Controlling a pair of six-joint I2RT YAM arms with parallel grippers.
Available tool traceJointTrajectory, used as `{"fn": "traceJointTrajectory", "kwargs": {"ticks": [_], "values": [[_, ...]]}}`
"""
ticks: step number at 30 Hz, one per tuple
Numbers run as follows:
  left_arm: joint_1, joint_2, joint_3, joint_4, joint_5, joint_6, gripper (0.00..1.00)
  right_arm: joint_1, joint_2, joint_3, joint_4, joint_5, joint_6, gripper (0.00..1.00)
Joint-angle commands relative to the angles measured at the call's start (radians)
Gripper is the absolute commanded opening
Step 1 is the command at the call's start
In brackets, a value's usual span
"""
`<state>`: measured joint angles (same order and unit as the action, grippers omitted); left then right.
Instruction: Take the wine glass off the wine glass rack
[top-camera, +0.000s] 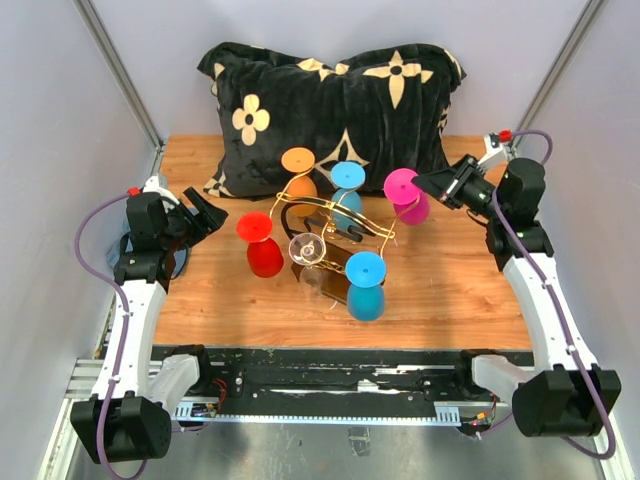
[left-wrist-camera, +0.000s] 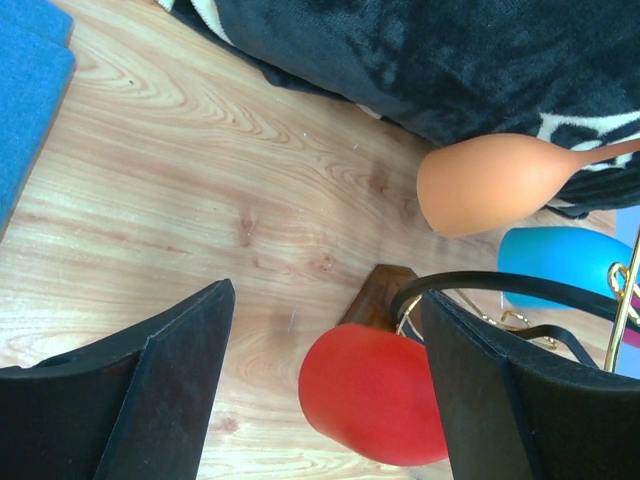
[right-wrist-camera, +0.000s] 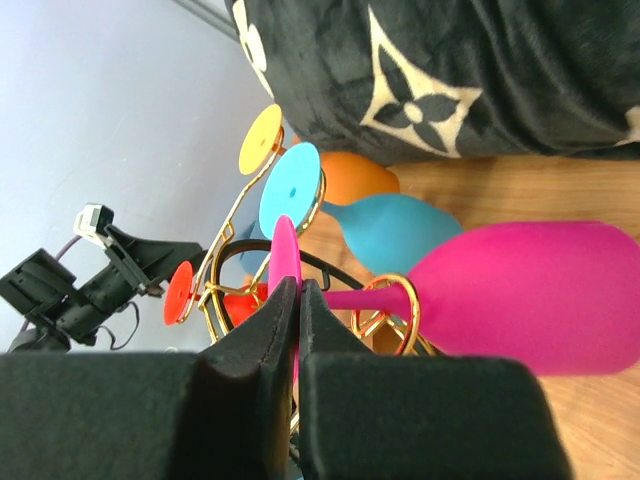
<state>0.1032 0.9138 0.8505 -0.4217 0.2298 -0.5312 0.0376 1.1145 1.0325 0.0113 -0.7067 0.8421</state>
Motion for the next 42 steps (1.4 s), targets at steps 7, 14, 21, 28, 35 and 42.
{"fn": "traceJointTrajectory", "kwargs": {"ticks": [7,14,21,28,35,42], "values": [[-0.003,0.005,0.0,-0.003,0.009,0.03,0.81,-0.076,-0.111,-0.032,-0.042,0.061,-0.072,0.01],[-0.002,0.007,-0.009,0.009,0.022,0.022,0.81,-0.076,-0.152,-0.081,-0.083,0.015,-0.071,0.01],[-0.002,0.005,-0.026,0.018,0.035,0.008,0.81,-0.038,-0.131,-0.095,-0.029,-0.053,-0.007,0.01],[-0.003,0.001,-0.018,0.011,0.035,0.008,0.81,-0.004,-0.012,0.006,0.049,-0.037,0.024,0.01],[-0.002,-0.001,-0.002,0.001,0.04,0.01,0.81,-0.135,0.091,0.08,0.141,-0.035,0.104,0.01],[-0.003,0.003,-0.009,0.009,0.047,0.016,0.81,-0.297,0.166,0.132,0.083,-0.077,0.038,0.01]]}}
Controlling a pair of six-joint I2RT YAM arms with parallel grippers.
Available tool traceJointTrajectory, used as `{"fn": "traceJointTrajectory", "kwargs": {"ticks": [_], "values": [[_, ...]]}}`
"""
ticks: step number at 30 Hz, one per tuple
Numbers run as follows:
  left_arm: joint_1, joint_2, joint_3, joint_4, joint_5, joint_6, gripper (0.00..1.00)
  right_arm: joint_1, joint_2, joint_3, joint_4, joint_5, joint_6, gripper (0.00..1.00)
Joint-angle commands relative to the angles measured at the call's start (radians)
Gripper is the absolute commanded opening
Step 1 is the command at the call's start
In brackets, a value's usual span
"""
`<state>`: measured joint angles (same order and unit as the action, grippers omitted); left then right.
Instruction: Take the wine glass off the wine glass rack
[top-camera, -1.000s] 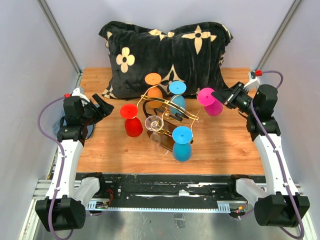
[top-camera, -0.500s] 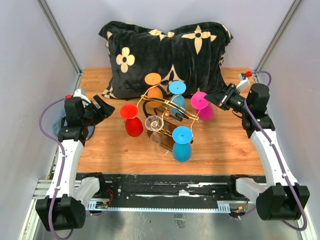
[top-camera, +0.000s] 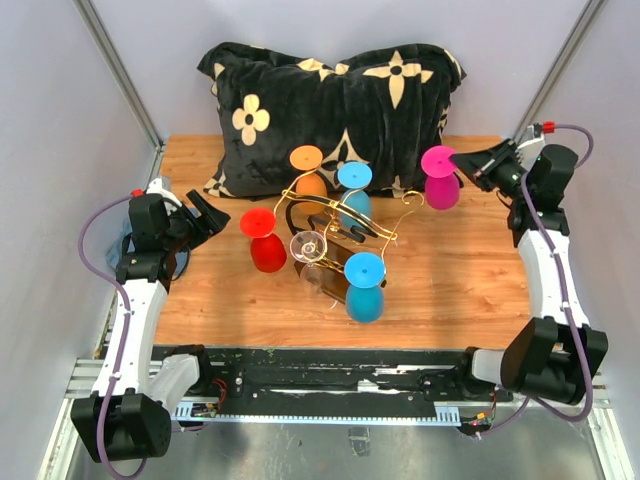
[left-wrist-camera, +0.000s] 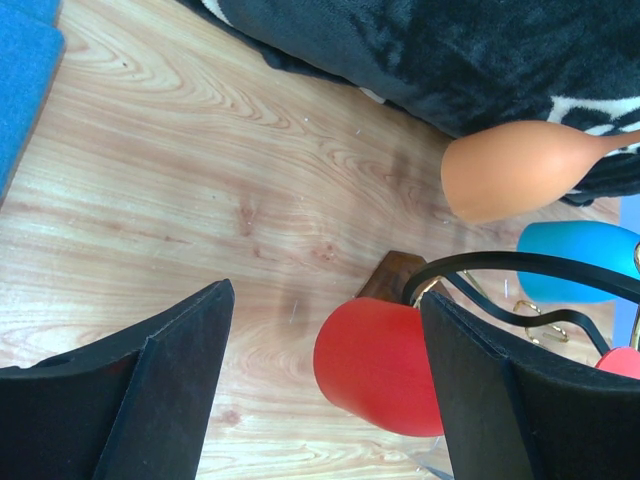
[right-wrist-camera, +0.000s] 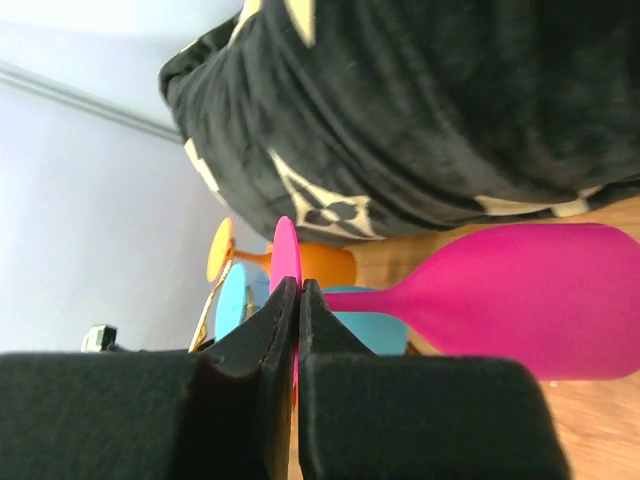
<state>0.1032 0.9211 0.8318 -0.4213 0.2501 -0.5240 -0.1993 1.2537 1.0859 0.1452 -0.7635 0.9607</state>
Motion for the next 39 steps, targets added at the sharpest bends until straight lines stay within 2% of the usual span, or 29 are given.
{"fn": "traceJointTrajectory", "kwargs": {"ticks": [1,3,6,8,11,19,23,28,36,39], "values": [[-0.002,-0.002,0.007,0.01,0.027,0.01,0.81,-0.063,0.04,0.117,-0.14,0.019,-0.189,0.01],[-0.002,-0.001,-0.001,0.018,0.03,0.011,0.81,-0.051,0.057,0.188,-0.306,0.164,-0.395,0.01],[-0.003,0.008,-0.013,0.032,0.044,0.006,0.81,0.054,0.093,0.275,-0.457,0.647,-0.747,0.01],[-0.002,0.011,-0.02,0.042,0.056,0.0,0.81,0.137,0.149,0.301,-0.459,0.91,-0.929,0.01],[-0.002,0.01,-0.026,0.051,0.063,-0.004,0.81,0.182,0.251,0.302,-0.401,1.121,-1.085,0.01],[-0.003,-0.006,-0.022,0.029,0.051,0.022,0.82,0.244,0.463,0.238,-0.264,1.475,-1.37,0.01],[-0.001,-0.002,-0.021,0.011,0.06,0.025,0.82,0.245,0.569,0.261,-0.291,1.496,-1.343,0.01],[-0.002,-0.034,-0.063,0.032,0.087,-0.003,0.82,0.252,0.72,0.34,-0.36,1.632,-1.301,0.01],[-0.002,-0.048,-0.057,0.013,0.091,0.0,0.82,0.254,0.885,0.344,-0.319,1.737,-1.308,0.01],[-0.003,-0.053,-0.057,-0.001,0.103,0.0,0.82,0.253,0.935,0.314,-0.249,1.821,-1.35,0.01]]}}
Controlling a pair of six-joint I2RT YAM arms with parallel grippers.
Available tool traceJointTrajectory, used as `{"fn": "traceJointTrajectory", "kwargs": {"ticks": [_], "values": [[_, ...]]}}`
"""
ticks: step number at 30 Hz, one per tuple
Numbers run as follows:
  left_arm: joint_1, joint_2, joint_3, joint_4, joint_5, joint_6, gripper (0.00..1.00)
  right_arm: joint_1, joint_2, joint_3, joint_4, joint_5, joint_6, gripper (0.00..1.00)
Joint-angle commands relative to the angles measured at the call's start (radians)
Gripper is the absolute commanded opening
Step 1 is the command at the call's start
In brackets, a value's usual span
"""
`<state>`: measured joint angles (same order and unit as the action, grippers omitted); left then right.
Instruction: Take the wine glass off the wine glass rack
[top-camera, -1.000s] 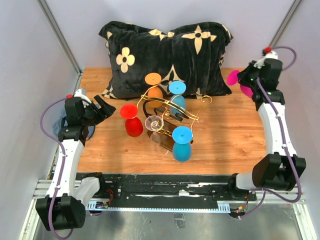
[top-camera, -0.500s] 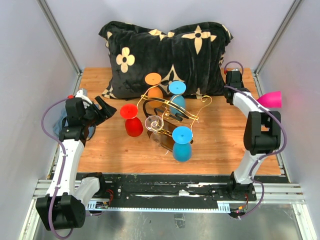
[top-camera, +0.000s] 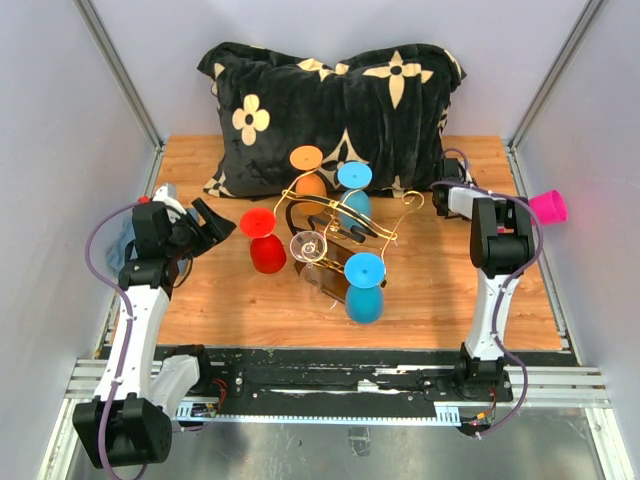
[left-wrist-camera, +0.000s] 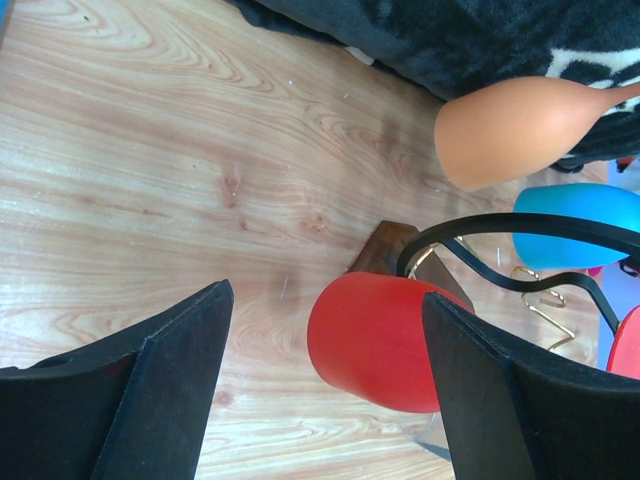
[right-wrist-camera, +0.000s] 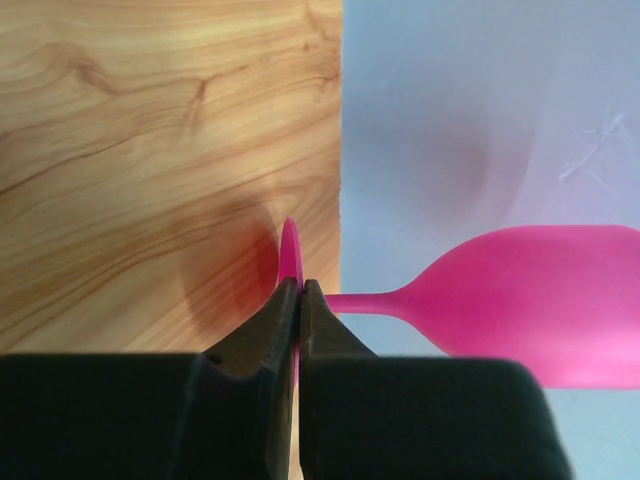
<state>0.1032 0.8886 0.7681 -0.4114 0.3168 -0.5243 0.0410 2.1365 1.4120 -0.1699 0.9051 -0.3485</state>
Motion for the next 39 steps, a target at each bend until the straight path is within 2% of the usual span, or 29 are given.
{"fn": "traceJointTrajectory", "kwargs": {"ticks": [1,7,12,18,23,28,33,39], "values": [[-0.003,-0.025,0.004,-0.02,0.036,0.003,0.82,0.013,0.061,-0.023,0.099,0.172,-0.058,0.01],[-0.003,-0.074,-0.037,-0.028,0.053,-0.009,0.82,0.003,0.17,0.017,0.151,0.262,-0.095,0.01],[-0.003,-0.085,-0.034,-0.051,0.045,0.011,0.82,0.007,0.202,0.038,0.16,0.259,-0.127,0.01],[-0.002,-0.083,-0.023,-0.053,0.046,0.01,0.82,0.012,0.207,0.037,0.143,0.236,-0.135,0.15],[-0.001,-0.085,-0.023,-0.051,0.054,0.012,0.82,0.03,0.22,0.062,0.11,0.219,-0.134,0.37],[-0.003,-0.084,-0.023,-0.067,0.051,0.03,0.82,0.045,0.228,0.14,-0.07,0.16,-0.018,0.43],[-0.003,-0.094,-0.027,-0.069,0.049,0.032,0.83,0.076,0.207,0.129,-0.113,0.099,0.013,0.52],[-0.002,-0.087,-0.01,-0.077,0.052,0.033,0.83,0.091,0.171,0.144,-0.2,-0.001,0.086,0.54]]}}
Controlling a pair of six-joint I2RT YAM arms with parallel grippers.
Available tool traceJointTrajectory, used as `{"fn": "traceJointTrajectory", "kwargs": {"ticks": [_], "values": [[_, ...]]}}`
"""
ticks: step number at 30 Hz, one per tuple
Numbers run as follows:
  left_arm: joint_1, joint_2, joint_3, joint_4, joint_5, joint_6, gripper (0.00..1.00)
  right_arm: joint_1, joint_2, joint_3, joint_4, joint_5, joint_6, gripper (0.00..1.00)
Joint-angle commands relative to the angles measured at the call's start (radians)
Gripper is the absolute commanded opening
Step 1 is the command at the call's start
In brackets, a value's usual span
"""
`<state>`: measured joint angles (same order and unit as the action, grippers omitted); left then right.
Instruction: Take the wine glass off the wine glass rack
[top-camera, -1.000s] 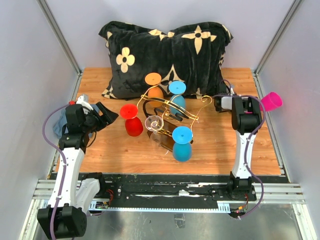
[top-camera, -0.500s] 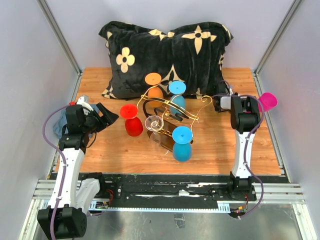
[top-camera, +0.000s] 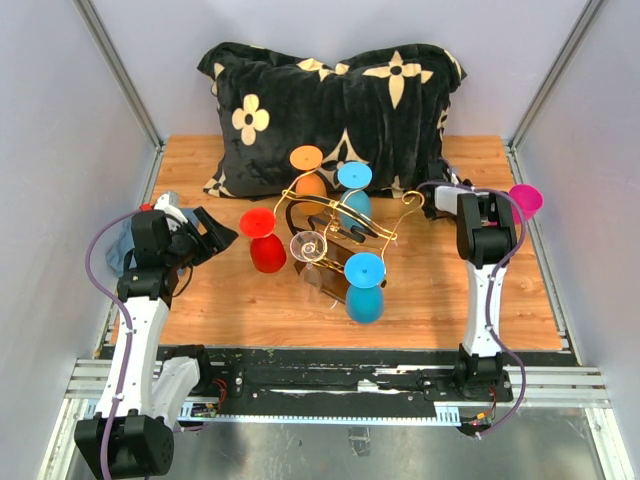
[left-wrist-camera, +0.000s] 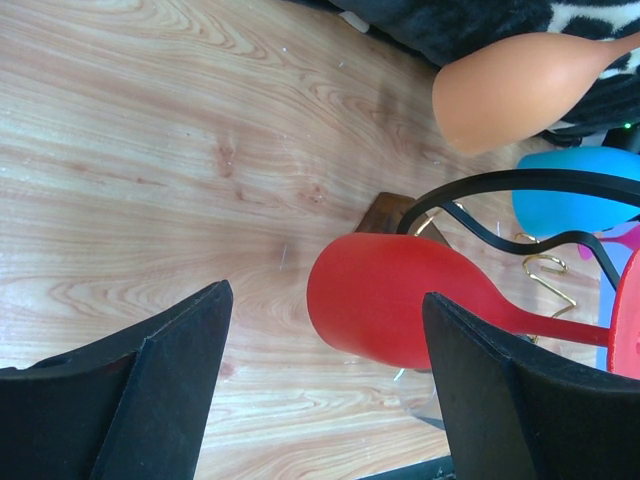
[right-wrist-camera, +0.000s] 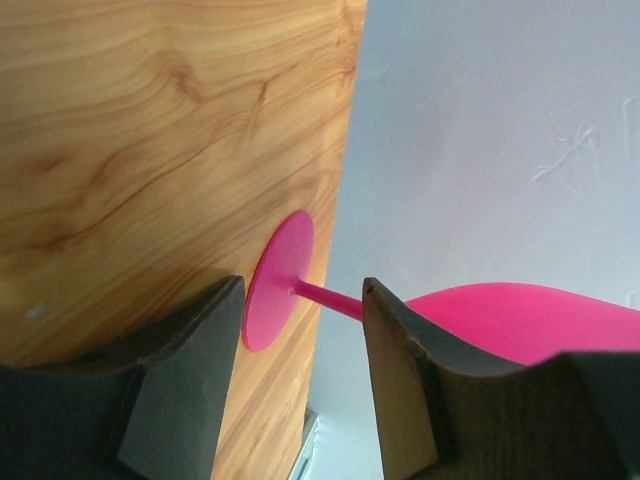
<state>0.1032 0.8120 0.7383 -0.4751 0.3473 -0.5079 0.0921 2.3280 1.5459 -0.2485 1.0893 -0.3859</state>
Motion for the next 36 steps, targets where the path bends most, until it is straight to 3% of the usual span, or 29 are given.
{"fn": "traceJointTrajectory", "kwargs": {"ticks": [1,7,13,16,20,25,27,30,34,36], "values": [[-0.003,-0.01,0.024,-0.014,0.02,0.017,0.83,0.04,-0.032,0.015,-0.144,-0.215,0.142,0.54],[-0.003,-0.008,0.034,-0.021,0.013,0.01,0.83,0.045,-0.167,0.1,-0.279,-0.381,0.244,0.8],[-0.002,-0.02,0.026,-0.023,0.01,-0.001,0.83,0.036,-0.38,0.191,-0.371,-0.716,0.348,0.88],[-0.003,-0.02,0.035,-0.034,0.004,0.003,0.82,0.005,-0.452,0.269,-0.437,-0.891,0.431,0.87],[-0.002,-0.025,0.048,-0.05,-0.02,0.016,0.82,-0.026,-0.566,0.329,-0.489,-1.108,0.544,0.75],[-0.003,-0.028,0.043,-0.052,-0.03,0.007,0.82,-0.032,-0.691,0.29,-0.432,-1.621,0.697,0.58],[-0.002,-0.032,0.037,-0.047,-0.021,-0.001,0.82,0.022,-0.71,0.305,-0.482,-1.624,0.63,0.55],[-0.002,-0.039,0.032,-0.043,-0.012,-0.013,0.82,0.152,-0.759,0.277,-0.519,-1.493,0.417,0.56],[-0.003,-0.052,0.032,-0.04,-0.011,-0.02,0.82,0.34,-0.85,0.159,-0.441,-1.206,0.152,0.56],[-0.002,-0.052,0.036,-0.042,-0.008,-0.021,0.82,0.415,-0.905,0.077,-0.351,-1.153,0.031,0.55]]}}
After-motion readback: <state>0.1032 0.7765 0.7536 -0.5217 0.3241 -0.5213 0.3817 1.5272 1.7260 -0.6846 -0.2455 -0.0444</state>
